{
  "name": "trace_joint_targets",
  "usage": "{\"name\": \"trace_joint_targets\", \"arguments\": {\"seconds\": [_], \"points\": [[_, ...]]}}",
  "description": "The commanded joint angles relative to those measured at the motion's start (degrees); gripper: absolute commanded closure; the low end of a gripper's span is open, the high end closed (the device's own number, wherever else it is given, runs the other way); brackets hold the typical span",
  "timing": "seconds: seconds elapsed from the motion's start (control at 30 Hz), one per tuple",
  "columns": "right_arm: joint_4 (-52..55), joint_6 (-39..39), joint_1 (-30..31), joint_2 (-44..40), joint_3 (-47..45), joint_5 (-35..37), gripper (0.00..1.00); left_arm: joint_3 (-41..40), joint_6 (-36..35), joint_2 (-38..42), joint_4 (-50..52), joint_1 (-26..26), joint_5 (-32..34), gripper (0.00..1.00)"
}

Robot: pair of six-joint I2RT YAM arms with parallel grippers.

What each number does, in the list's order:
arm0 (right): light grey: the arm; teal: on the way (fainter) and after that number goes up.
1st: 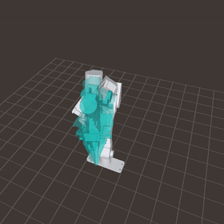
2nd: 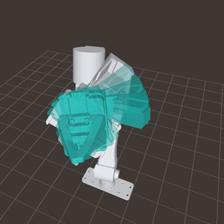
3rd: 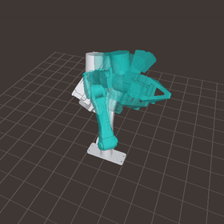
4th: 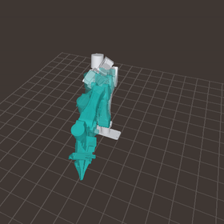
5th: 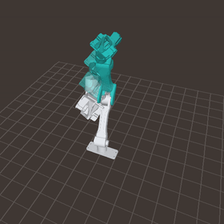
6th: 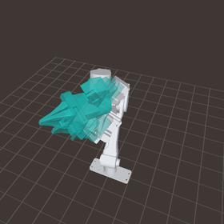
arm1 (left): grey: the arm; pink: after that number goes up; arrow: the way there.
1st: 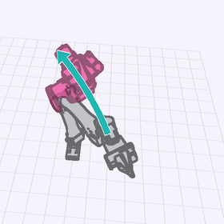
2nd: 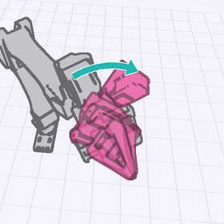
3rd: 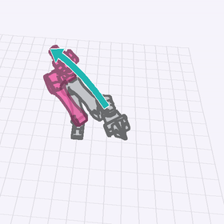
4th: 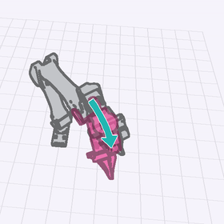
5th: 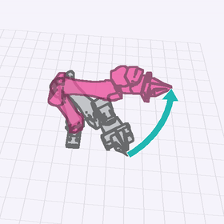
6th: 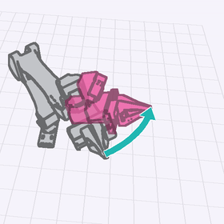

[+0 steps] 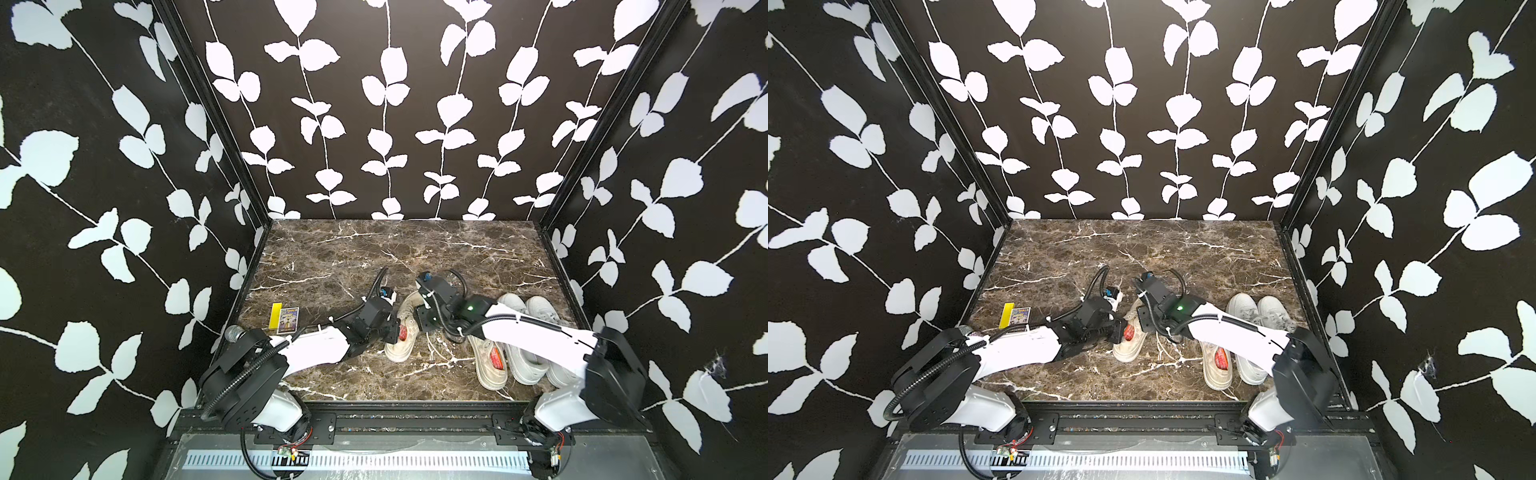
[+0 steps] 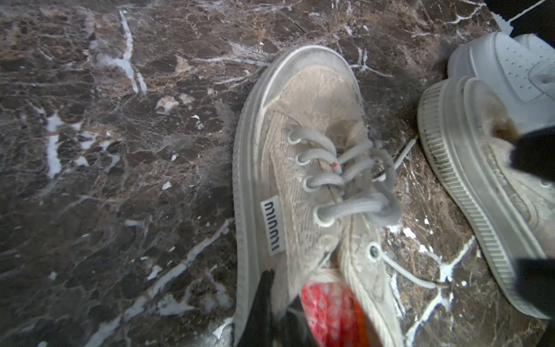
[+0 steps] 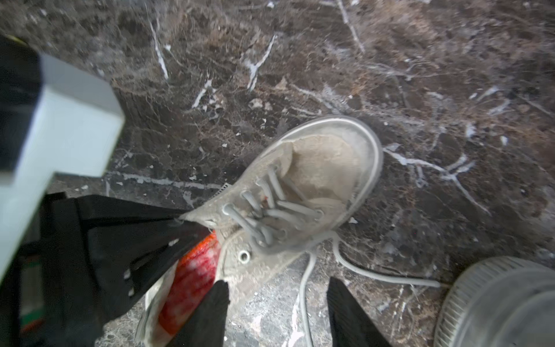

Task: Remove the insole from the shoe
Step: Untie the shoelace on the shoe.

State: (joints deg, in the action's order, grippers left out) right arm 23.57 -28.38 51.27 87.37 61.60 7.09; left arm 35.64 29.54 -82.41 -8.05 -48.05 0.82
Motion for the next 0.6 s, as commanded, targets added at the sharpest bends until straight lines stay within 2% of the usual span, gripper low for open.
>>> {"name": "trace_joint_targets", "arguments": {"seconds": [0.0, 0.23, 0.57], "points": [[1.3, 1.1, 1.0, 2.4, 2.4, 1.5, 0.47, 1.3, 0.0, 0.1, -1.9, -0.7, -1.2, 1.00], [1.8, 0.3, 1.2, 7.3, 4.0, 4.4, 0.51, 1.4, 0.6, -1.0, -2.8, -1.1, -1.9, 1.00], [-1.8, -3.7, 1.2, 9.7, 4.0, 12.4, 0.66, 1.7, 1.1, -1.8, -4.1, -2.0, -2.9, 1.00]]}}
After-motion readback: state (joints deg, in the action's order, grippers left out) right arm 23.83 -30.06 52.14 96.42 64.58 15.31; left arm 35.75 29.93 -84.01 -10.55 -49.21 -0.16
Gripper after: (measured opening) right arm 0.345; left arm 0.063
